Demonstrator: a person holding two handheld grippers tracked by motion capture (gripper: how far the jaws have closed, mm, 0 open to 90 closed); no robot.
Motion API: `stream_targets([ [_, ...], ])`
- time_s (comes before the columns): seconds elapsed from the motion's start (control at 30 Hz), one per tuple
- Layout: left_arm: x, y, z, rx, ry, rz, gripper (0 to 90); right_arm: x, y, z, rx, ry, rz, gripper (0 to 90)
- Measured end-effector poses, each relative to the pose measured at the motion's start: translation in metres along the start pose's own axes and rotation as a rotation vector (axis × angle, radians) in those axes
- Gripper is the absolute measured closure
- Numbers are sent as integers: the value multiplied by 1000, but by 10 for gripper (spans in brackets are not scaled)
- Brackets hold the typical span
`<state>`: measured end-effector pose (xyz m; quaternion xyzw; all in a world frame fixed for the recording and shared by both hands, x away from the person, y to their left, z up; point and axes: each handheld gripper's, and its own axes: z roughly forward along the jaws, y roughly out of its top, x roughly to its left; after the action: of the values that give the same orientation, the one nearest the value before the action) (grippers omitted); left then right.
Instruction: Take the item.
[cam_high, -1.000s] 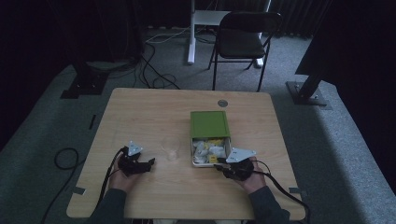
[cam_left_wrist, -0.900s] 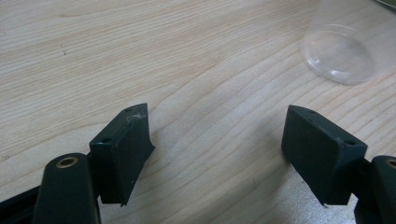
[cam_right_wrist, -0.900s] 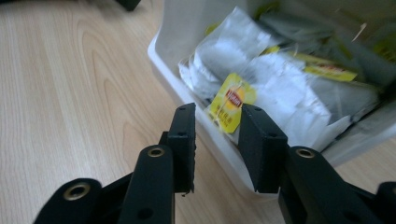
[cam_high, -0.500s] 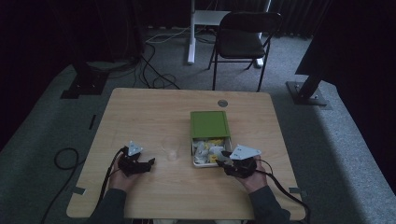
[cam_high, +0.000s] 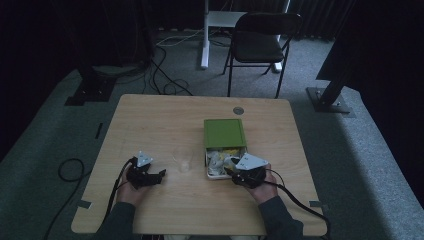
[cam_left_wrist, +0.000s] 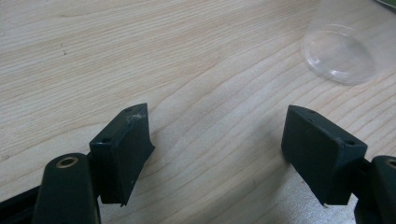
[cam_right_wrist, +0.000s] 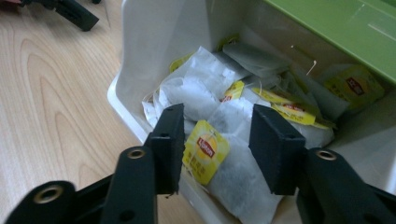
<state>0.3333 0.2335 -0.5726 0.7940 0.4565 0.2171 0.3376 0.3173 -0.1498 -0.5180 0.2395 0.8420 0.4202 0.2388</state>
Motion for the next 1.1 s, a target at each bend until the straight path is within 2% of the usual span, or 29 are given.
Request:
stream_targets([
  [0.07,0,0,0,0,0,0,250,0,-1,1,11,-24,-7,581],
  [0.17,0,0,0,0,0,0,250,1,-1,2,21,-34,-15,596],
  [0.4,0,0,0,0,0,0,250,5,-4,5,51,-41,-34,625],
  [0.47,0,0,0,0,0,0,250,7,-5,7,64,-48,-53,662],
  [0.57,0,0,0,0,0,0,250,7,-5,6,64,-53,-60,731],
  [0.63,0,0,0,0,0,0,250,7,-5,6,65,-57,-63,746],
  [0.67,0,0,0,0,0,0,250,7,-5,6,65,-57,-64,746],
  [0.7,0,0,0,0,0,0,250,7,-4,5,60,-52,-71,825],
  [0.8,0,0,0,0,0,0,250,7,-3,4,41,-26,-61,887],
  [0.9,0,0,0,0,0,0,250,6,-2,1,32,-10,-52,900],
  [1.1,0,0,0,0,0,0,250,2,2,-8,-13,-8,-27,900],
])
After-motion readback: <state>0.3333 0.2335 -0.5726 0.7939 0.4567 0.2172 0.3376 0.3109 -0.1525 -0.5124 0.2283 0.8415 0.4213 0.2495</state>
